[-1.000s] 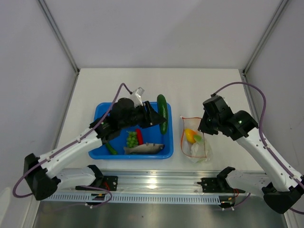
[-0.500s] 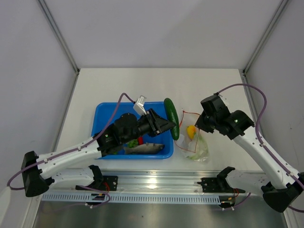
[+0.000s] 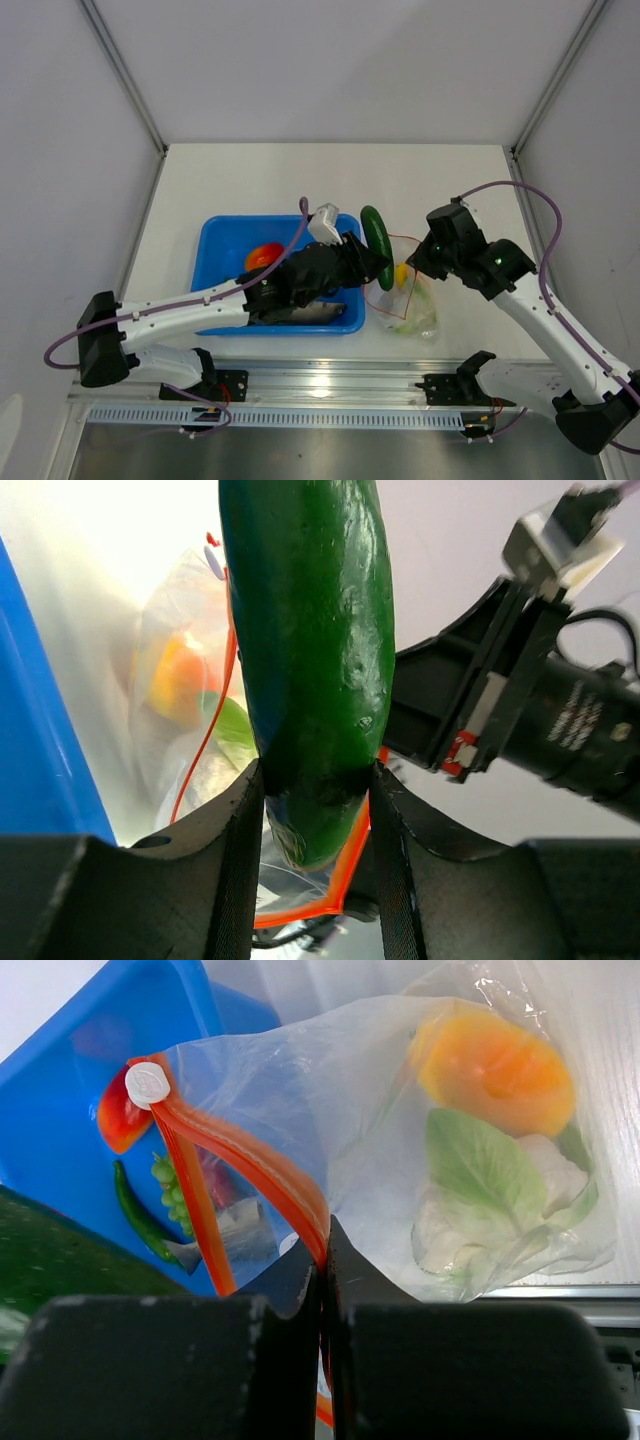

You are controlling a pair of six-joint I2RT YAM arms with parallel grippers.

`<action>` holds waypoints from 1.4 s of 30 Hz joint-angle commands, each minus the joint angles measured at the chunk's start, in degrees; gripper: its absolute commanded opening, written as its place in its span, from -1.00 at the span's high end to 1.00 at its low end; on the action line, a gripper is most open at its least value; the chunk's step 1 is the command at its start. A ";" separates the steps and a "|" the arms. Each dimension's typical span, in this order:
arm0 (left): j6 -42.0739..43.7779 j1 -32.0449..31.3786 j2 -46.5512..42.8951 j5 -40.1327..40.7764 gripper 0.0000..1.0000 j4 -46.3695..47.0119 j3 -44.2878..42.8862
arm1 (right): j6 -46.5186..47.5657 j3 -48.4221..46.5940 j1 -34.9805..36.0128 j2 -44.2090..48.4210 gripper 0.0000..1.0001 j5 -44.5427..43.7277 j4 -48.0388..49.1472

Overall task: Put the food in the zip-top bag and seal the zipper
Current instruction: Place the fake vegetable in the zipper food storage bag.

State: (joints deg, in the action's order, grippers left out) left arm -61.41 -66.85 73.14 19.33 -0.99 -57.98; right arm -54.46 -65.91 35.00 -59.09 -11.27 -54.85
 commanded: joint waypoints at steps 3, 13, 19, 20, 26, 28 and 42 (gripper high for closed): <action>7.52 -2.85 2.79 7.74 0.99 2.91 -2.85 | -1.27 -1.50 -0.20 0.12 1.00 1.07 2.56; 7.71 -5.66 7.54 10.38 0.99 1.43 -5.13 | -2.67 -2.73 -0.29 -1.11 1.00 1.07 2.99; 5.69 -5.66 7.37 8.44 0.99 -2.25 -4.17 | -3.37 -2.47 -0.29 -1.38 1.00 0.19 3.17; 5.34 -5.57 7.28 8.09 0.99 -2.52 -3.55 | -3.46 -2.47 -0.29 -1.38 1.00 -0.24 3.26; 0.94 -5.66 6.31 6.60 0.99 -4.89 -2.05 | -4.25 -2.38 -0.64 -1.03 1.00 -1.39 3.52; 0.59 -5.66 6.31 5.37 0.98 -5.94 -3.02 | -4.26 -2.47 -0.55 -0.94 1.00 -1.74 3.61; 1.99 -5.66 9.21 -2.45 0.99 -15.88 -9.35 | 0.49 -3.17 -0.73 -2.61 1.00 0.02 5.81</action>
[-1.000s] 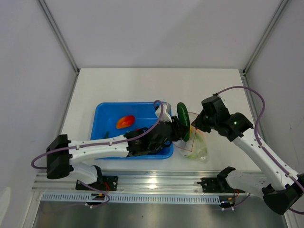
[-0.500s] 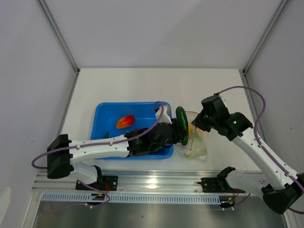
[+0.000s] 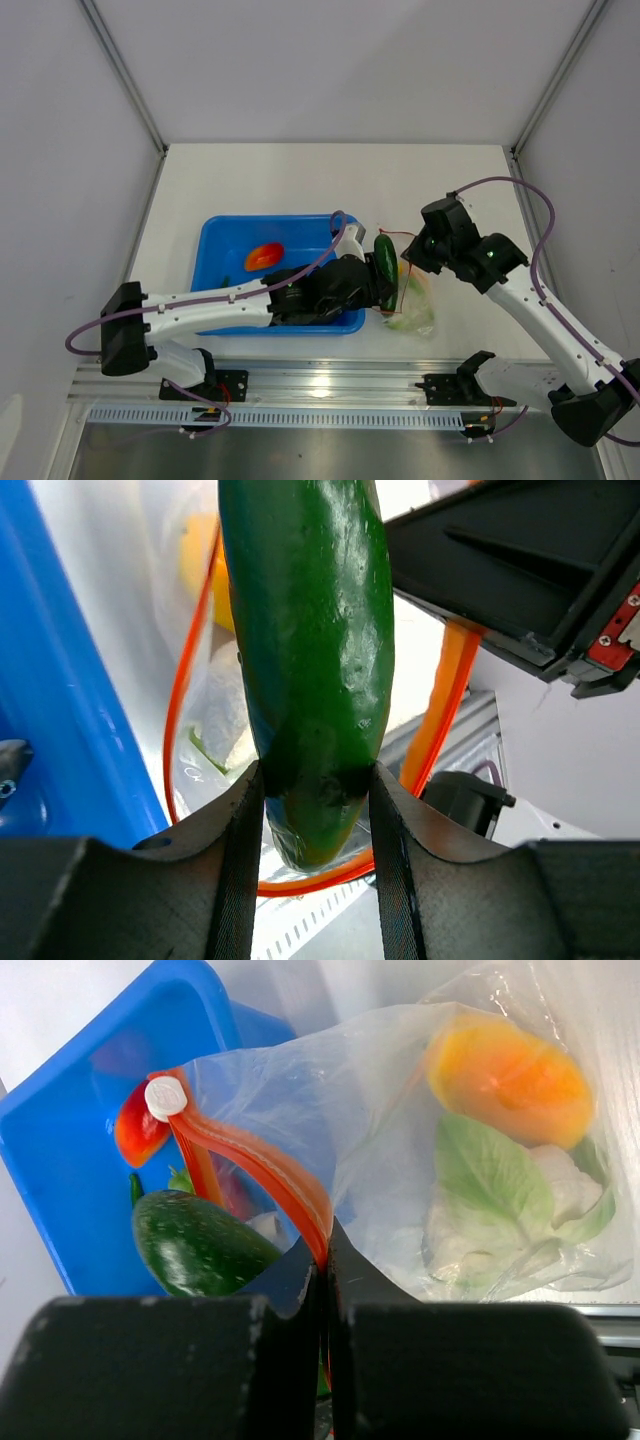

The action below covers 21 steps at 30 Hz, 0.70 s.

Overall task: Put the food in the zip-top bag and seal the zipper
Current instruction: Place the fake vegetable in the zipper food storage bag.

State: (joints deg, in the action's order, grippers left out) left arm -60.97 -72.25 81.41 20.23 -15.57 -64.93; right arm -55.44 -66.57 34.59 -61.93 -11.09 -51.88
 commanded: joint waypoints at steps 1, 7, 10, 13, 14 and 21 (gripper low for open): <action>1.47 -0.26 1.47 -3.70 0.99 -1.48 -2.40 | 2.08 -2.52 -0.31 0.23 1.00 0.10 2.83; 0.41 -0.09 3.41 -4.76 0.99 -5.34 -5.03 | 3.58 -2.69 -0.40 0.32 1.00 -0.86 3.01; -0.73 0.09 3.93 -4.93 0.96 -7.27 -5.91 | 3.67 -2.43 -0.31 0.49 1.00 -1.47 2.83; -1.87 0.79 4.11 -6.24 0.92 -8.25 -6.09 | 3.93 -2.52 -0.31 0.32 1.00 -1.48 2.75; -2.22 1.14 4.29 -6.95 0.86 -8.42 -6.09 | 4.20 -2.52 -0.31 0.32 1.00 -1.39 2.83; -5.30 4.48 6.30 -13.19 0.67 -9.29 -7.23 | 4.11 -2.60 -0.22 0.85 1.00 -2.00 3.01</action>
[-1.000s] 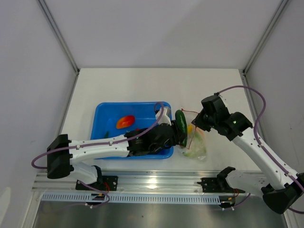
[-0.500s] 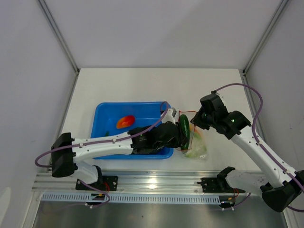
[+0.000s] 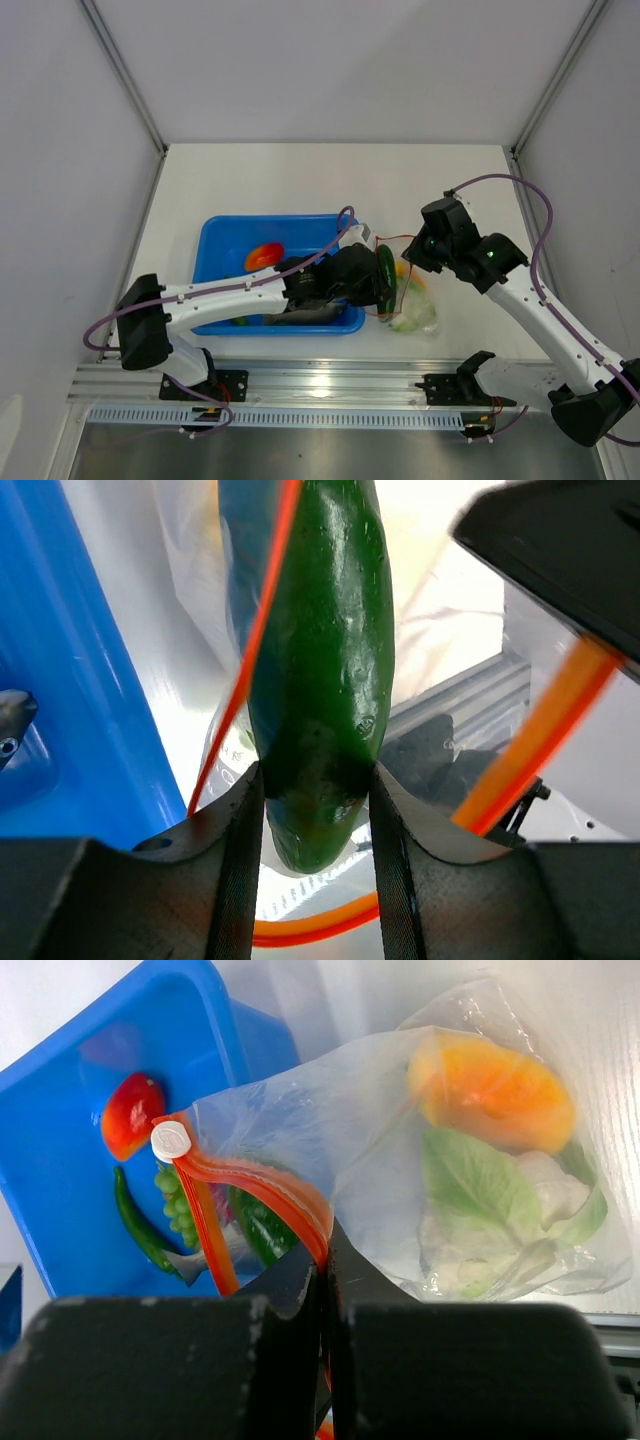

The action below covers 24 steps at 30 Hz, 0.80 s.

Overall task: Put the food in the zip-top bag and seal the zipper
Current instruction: Place the fake vegetable in the zipper food storage bag.

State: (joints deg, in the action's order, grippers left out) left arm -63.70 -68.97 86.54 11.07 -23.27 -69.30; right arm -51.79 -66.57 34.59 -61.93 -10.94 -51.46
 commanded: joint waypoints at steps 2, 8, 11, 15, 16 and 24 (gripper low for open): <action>-3.88 1.56 1.61 -4.48 0.61 -2.39 -4.08 | 0.37 -2.60 -0.22 0.76 1.00 -1.89 2.59; -4.86 3.40 4.07 -7.02 -0.29 -4.68 -9.09 | 0.64 -2.87 -0.05 0.76 1.00 -1.54 2.86; -3.72 3.93 4.42 -6.33 -0.77 -6.26 -11.38 | 0.90 -3.13 -0.05 1.02 1.00 -1.45 2.95; -1.43 4.19 3.28 -4.48 -0.99 -8.02 -12.00 | 1.43 -3.22 -0.14 1.55 1.00 -1.36 2.42; -0.73 4.19 2.76 -4.39 -0.99 -7.76 -11.13 | 1.52 -3.22 -0.05 1.55 1.00 -1.37 2.33; 6.74 4.19 -10.68 0.52 -0.99 0.57 2.75 | 3.36 -1.90 -0.31 1.99 1.00 -1.45 1.01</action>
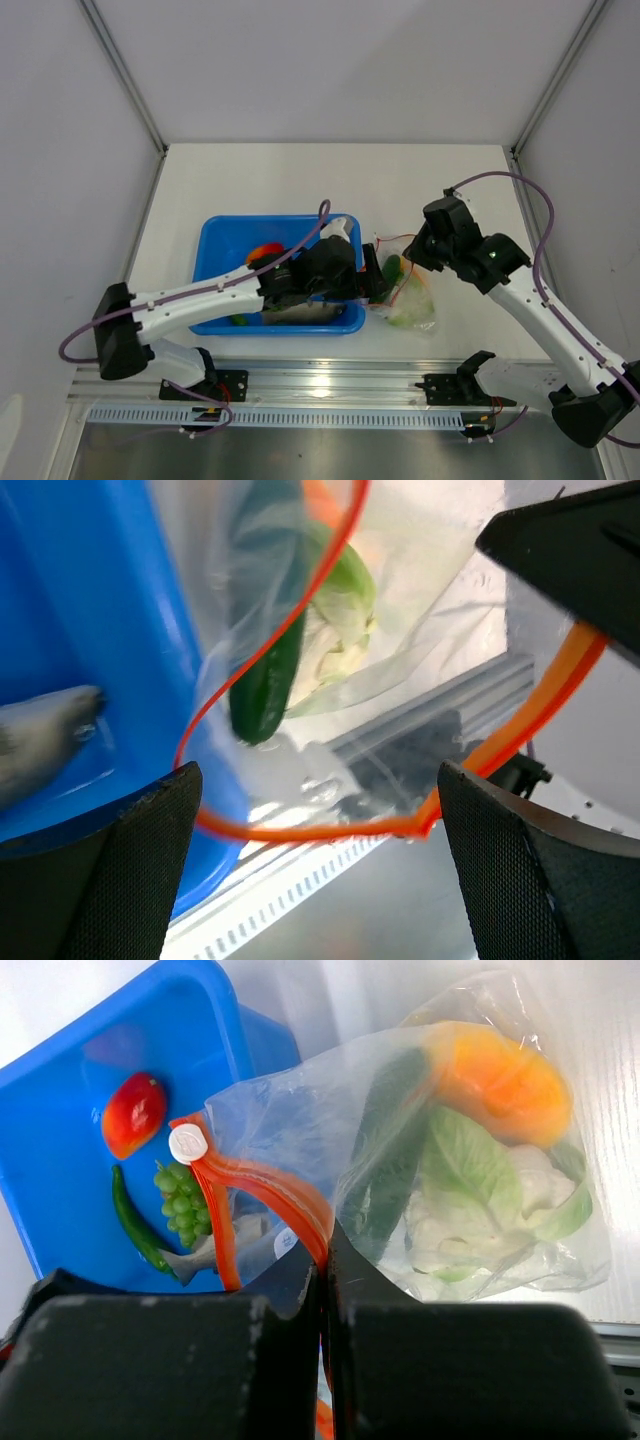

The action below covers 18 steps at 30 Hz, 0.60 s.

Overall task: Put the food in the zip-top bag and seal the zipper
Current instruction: Place the fake vegetable in the zipper food storage bag.

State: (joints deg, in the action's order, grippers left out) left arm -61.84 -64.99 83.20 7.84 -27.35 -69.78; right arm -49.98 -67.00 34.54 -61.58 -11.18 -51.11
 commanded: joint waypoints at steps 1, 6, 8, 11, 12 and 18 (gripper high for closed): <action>6.46 0.22 -9.09 6.38 -0.99 5.37 4.38 | 1.72 -1.29 -0.27 1.90 1.00 -1.30 0.40; 11.39 2.23 -18.84 11.32 -0.97 7.05 11.59 | 5.06 2.66 -0.35 4.27 1.00 -2.09 -0.22; 13.06 4.59 -20.35 12.37 -0.98 5.22 11.51 | 6.90 4.94 -0.44 5.50 1.00 -1.48 1.01; 13.86 9.69 -22.02 14.05 -0.98 0.65 11.24 | 8.58 5.65 -0.53 6.03 1.00 0.89 2.77; 14.03 11.36 -22.37 13.18 -0.99 -0.06 11.50 | 8.93 5.39 -0.53 6.04 1.00 1.16 2.86; 8.77 24.02 -19.40 14.29 -0.99 -11.65 9.40 | 11.13 3.99 -0.71 4.72 1.00 1.34 2.69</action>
State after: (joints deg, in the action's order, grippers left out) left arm -50.98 -44.75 61.80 19.11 -30.06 -58.65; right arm -41.34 -61.52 34.11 -56.58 -10.02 -50.17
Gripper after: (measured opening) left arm 0.994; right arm 0.002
